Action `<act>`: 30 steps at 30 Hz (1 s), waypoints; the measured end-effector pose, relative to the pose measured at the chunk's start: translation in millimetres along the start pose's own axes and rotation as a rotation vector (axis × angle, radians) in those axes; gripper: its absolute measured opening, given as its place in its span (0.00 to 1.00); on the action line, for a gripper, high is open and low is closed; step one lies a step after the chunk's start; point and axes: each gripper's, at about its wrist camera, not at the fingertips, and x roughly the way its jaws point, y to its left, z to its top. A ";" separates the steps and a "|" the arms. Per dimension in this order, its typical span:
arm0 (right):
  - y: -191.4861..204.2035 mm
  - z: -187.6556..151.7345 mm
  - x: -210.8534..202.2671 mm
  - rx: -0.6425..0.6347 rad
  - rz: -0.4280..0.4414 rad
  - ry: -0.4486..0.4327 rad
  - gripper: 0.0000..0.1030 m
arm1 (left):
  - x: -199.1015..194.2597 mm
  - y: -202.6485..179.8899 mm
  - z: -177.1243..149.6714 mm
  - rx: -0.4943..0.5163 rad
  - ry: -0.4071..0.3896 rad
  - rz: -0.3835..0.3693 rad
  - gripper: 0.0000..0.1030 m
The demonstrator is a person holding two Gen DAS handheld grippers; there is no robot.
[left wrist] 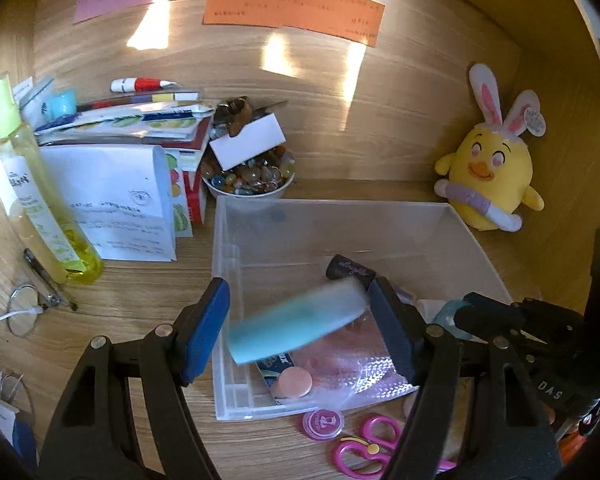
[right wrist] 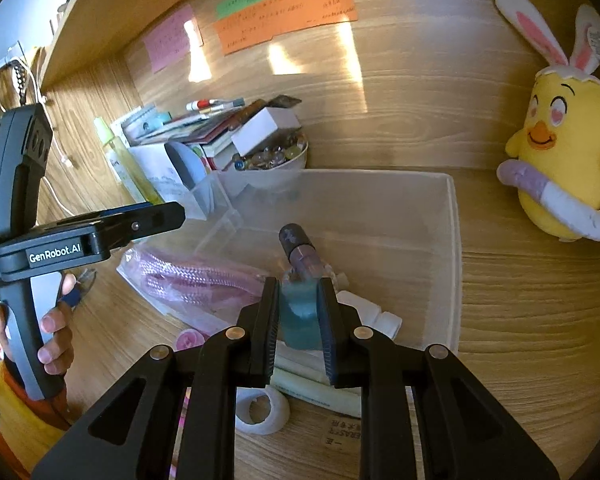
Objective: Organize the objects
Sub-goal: 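Carry both bottles over the clear box and open both tools to drop them, then grasp the pink scissors with the right tool while the left tool grasps the pink toothbrush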
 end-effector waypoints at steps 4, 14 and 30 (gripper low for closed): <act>3.8 -0.4 0.1 -0.021 -0.015 0.005 0.24 | -2.4 -6.0 -1.1 0.025 -0.001 -0.013 0.71; 13.3 -2.8 -21.0 -0.058 -0.081 -0.048 0.53 | -37.4 -21.0 -9.0 0.078 -0.074 -0.003 0.90; 4.6 -35.8 -64.7 -0.068 -0.185 -0.064 0.66 | -67.4 -32.8 -65.7 0.117 -0.026 -0.001 0.97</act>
